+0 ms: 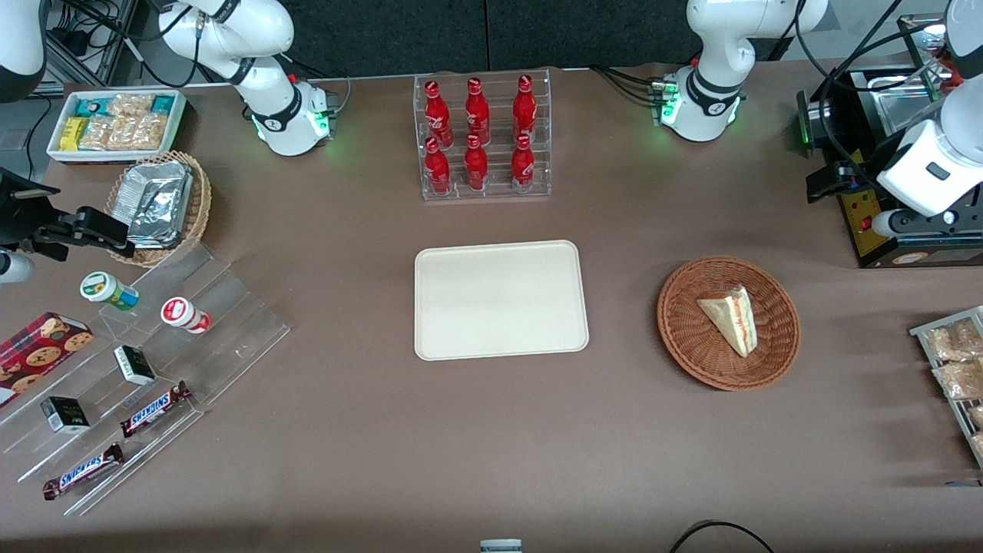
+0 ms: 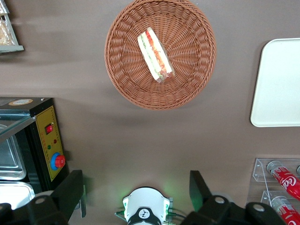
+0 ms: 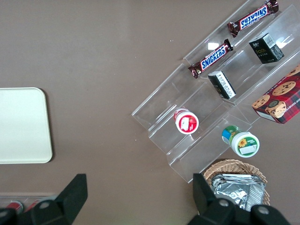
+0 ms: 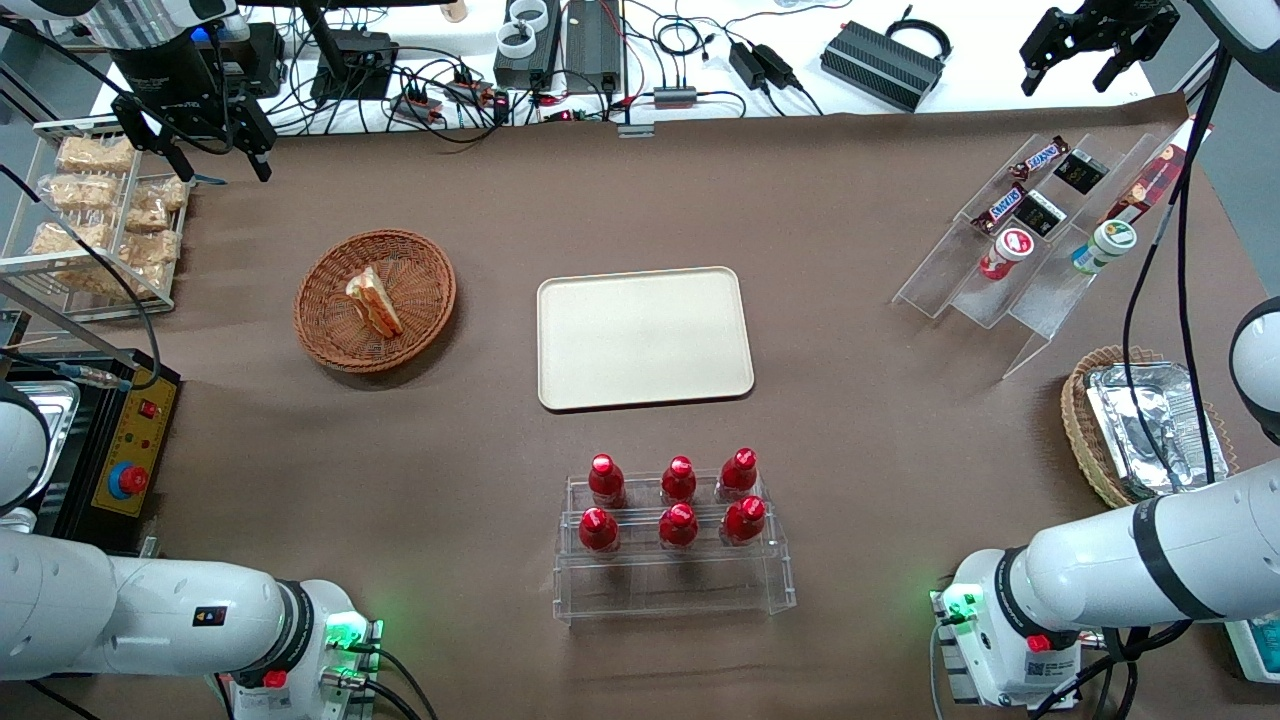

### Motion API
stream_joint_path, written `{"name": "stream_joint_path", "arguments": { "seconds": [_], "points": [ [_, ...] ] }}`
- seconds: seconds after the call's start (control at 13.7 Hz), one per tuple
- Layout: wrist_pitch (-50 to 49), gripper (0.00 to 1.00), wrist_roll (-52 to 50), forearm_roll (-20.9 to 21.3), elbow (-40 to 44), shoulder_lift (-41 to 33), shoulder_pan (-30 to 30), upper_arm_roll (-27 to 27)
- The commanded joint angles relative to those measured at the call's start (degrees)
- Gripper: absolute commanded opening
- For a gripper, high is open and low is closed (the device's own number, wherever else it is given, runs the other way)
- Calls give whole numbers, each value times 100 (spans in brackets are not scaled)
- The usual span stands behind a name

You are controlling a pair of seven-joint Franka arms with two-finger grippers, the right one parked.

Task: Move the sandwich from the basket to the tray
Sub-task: 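Move the left gripper over the wrapped sandwich in the wicker basket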

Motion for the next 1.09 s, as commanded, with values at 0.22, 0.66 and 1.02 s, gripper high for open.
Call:
{"name": "stream_joint_path", "arguments": {
  "seconds": [0.22,0.66,1.02],
  "points": [
    [-68,100,56,26,137,123,-68,69],
    [1186,100,-1180,53,-643,431,-33,87],
    [2908,100,-2851,-9,-1900,317,20,104]
  ]
}}
